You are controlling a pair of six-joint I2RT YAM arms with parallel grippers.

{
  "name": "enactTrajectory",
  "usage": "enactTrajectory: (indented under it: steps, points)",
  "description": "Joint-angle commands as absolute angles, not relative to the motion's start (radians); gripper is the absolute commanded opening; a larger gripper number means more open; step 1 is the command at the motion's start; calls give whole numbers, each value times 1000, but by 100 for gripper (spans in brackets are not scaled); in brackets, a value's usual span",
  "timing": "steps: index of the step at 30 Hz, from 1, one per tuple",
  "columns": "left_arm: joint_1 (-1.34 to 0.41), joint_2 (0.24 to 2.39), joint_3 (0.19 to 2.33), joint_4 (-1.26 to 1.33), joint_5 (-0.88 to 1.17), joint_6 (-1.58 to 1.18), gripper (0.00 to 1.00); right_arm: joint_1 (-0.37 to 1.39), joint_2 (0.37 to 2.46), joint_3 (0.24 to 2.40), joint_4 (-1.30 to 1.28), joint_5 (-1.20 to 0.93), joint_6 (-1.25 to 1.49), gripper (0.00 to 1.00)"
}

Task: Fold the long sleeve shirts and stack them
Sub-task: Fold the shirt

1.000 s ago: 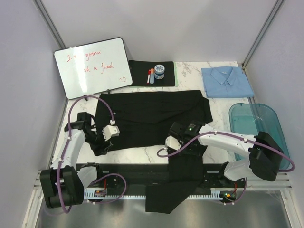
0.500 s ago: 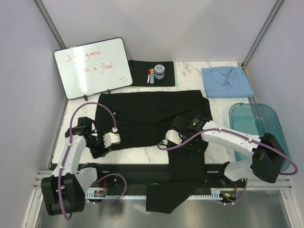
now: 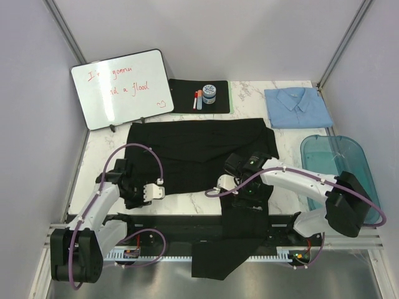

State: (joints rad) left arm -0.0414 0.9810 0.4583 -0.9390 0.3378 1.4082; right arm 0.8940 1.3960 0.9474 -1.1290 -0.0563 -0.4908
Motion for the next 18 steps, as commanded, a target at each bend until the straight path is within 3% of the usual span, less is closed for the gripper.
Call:
enactTrajectory:
  steps: [1,9,10,12,15,18]
  points:
    - [-44,962,411,-900,264,1428,40,894,1459,930,-1121,-46,-468,69]
    - [-44,957,413,-908,259,1410,18,897,1522,881,-1068,104,-451,59]
    - [-44,957,414,-908,261,1408,16,897,1525,877,-1071,106,-451,48]
    - [-44,960,423,-908,268,1398,9,896,1522,880,-1075,94,-456,38]
    - [-43,959,448,-920,284,1387,2,897,1503,887,-1074,91,-457,1]
    - [-43,937,472,-963,308,1391,2,896,1448,891,-1080,77,-468,0]
